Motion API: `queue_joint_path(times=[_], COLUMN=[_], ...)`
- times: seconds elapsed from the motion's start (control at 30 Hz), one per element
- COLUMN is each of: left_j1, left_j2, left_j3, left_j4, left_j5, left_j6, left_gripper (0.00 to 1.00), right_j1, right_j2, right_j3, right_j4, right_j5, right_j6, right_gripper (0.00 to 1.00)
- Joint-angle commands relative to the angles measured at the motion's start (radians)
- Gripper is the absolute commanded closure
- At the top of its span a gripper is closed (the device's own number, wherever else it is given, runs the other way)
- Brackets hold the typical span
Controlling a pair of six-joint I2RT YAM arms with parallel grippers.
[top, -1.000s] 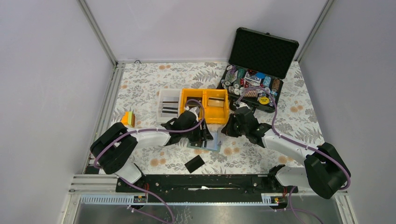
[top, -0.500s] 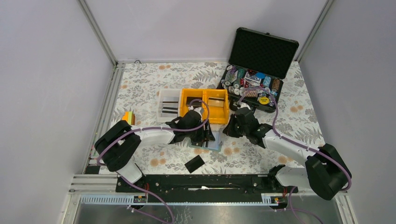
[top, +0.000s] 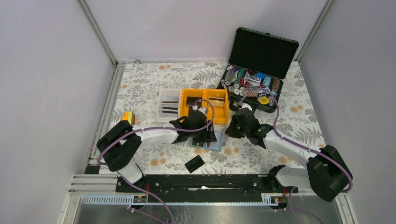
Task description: Put the credit cards into the card holder
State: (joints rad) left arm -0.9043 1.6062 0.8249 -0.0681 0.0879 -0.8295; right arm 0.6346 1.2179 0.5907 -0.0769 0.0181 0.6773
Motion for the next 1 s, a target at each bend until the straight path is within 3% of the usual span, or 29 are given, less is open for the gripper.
queue_joint_path(times=[0.0,0.4,0.67,0.97], left_j1=[-0.017,-0.035,-0.03,0.068], left_j2=[0.017,0.061,-0.034,-0.2], left_j3=[0.061,0.094,0.084,-0.022], left_j4=[0.001,0.012,-0.057,-0.138], left_j5=[-0.03,-0.008,-0.084,-0.244], left_j6=[0.019,0.021,0.082,0.144], left_gripper=[0.39,0.39,0.34,0.28], right_j1=[-0.006,-0.005,-0.004,-0.004], right_j2=[-0.018,-0.025,-0.037,-0.063], right_j3=[0.014,0.007,-0.023,-0.07], right_j4=[-0.003,0.0,0.043,0.123], right_j5=[0.03,0.025,0.005,-0.014], right_j6=[-0.013,-0.011,0.023,0.078], right_gripper=[1.0,1.0,1.0,1.0])
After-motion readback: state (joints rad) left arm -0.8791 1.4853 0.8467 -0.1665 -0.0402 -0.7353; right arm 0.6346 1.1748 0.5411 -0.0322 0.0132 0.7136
